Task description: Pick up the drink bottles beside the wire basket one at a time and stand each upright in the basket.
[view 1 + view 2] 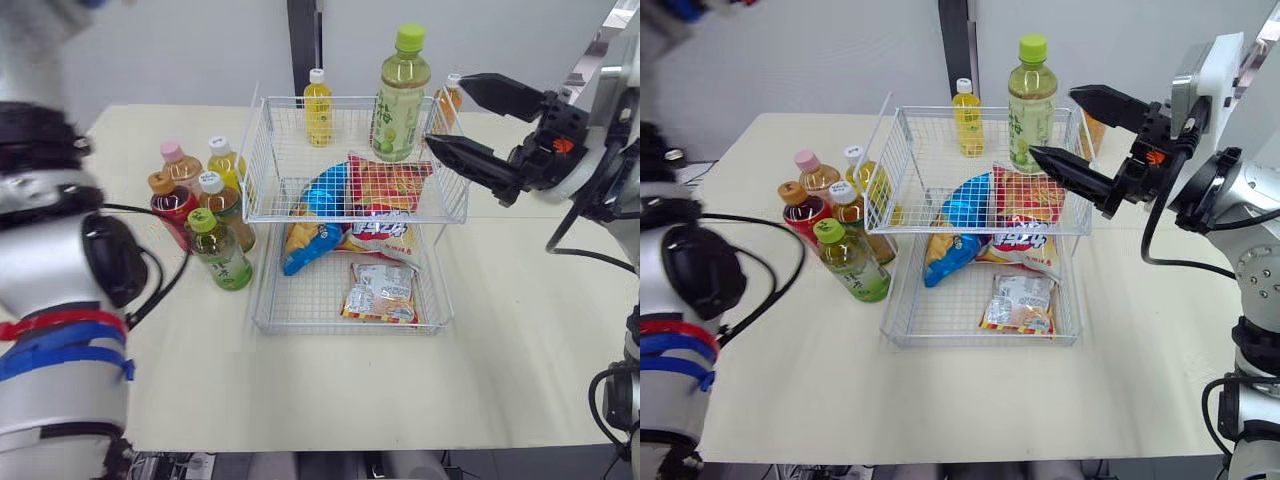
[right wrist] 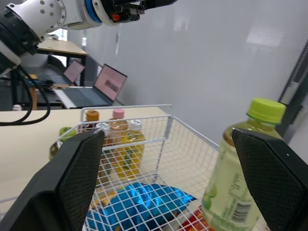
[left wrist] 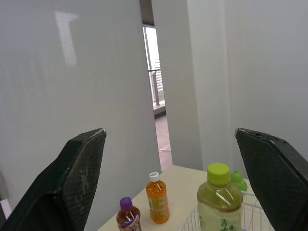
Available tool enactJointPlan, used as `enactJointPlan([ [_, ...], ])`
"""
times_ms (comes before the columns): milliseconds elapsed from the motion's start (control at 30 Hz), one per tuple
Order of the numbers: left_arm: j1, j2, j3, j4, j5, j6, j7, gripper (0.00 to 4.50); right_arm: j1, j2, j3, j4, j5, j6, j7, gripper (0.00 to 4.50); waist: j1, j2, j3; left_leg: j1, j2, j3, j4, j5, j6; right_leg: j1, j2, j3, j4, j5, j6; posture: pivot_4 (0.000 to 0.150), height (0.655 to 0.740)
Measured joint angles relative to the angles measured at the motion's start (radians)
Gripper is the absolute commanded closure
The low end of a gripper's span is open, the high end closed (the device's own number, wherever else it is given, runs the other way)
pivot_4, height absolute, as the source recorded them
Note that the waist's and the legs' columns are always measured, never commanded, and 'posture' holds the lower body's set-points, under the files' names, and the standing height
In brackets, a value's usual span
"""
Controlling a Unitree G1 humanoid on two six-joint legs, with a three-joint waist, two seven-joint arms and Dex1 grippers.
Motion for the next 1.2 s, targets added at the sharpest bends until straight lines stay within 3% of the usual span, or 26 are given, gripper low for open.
enactJointPlan([
  [200,0.285,0.249,0.153,-0.223,-0.035,0.165,0.088,0.04,-0.084,0.015,0.055,0.046,0.034,0.028,0.093,0.0,-0.003,0.0,0.0,0.001,0.001,-0.001,0.002,0.0,0.0,0.0,0.0,-0.001,0.002,0.0,0.0,0.15,0.74],
  [333,0.704,0.373,0.472,-0.334,-0.034,0.263,0.09,0.04,-0.12,0.028,0.092,0.079,0.057,0.066,0.16,0.0,-0.01,0.0,0.0,0.002,0.002,0.0,0.001,0.0,0.0,0.0,-0.002,-0.002,0.002,-0.001,-0.001,0.15,0.74],
  [433,0.986,0.334,0.677,-0.448,-0.03,0.304,0.085,0.04,-0.134,0.047,0.128,0.101,0.056,0.076,0.197,0.0,0.0,-0.002,-0.001,0.001,0.003,-0.001,0.002,0.0,0.0,0.0,-0.002,-0.004,0.002,-0.001,-0.001,0.15,0.74],
  [567,1.309,0.166,0.875,-0.66,-0.051,0.335,0.07,0.04,-0.137,0.059,0.157,0.118,0.047,0.079,0.239,0.0,0.014,-0.004,-0.003,0.001,0.002,-0.002,0.003,0.0,0.0,0.001,-0.005,-0.004,0.002,-0.001,-0.001,0.15,0.74],
  [733,1.573,-0.033,0.922,-0.845,-0.104,0.328,0.074,0.04,-0.144,0.062,0.166,0.144,0.018,0.077,0.272,0.0,0.023,-0.007,-0.004,0.001,0.001,-0.003,0.004,0.0,0.0,0.002,-0.008,-0.003,0.002,0.0,-0.001,0.15,0.74],
  [900,1.588,-0.11,0.869,-0.939,-0.167,0.299,0.159,0.04,-0.144,0.073,0.167,0.145,0.009,0.073,0.282,0.0,0.026,-0.007,-0.004,0.001,0.002,-0.006,0.006,0.0,0.0,0.003,-0.005,-0.003,0.003,0.0,-0.002,0.15,0.74],
  [1067,1.429,-0.118,0.689,-0.962,-0.18,0.234,0.313,0.04,-0.149,0.075,0.166,0.143,-0.005,0.065,0.278,0.0,0.024,-0.007,-0.005,0.001,0.001,-0.004,0.01,0.0,0.0,0.005,-0.002,-0.002,0.003,0.001,-0.001,0.15,0.74],
  [1200,1.289,-0.145,0.478,-0.899,-0.109,0.132,0.426,0.04,-0.145,0.075,0.163,0.131,-0.019,0.064,0.27,0.0,0.025,-0.007,-0.005,0.001,0.001,-0.004,0.01,0.0,0.0,0.004,-0.001,-0.003,0.003,0.001,-0.001,0.15,0.74],
])
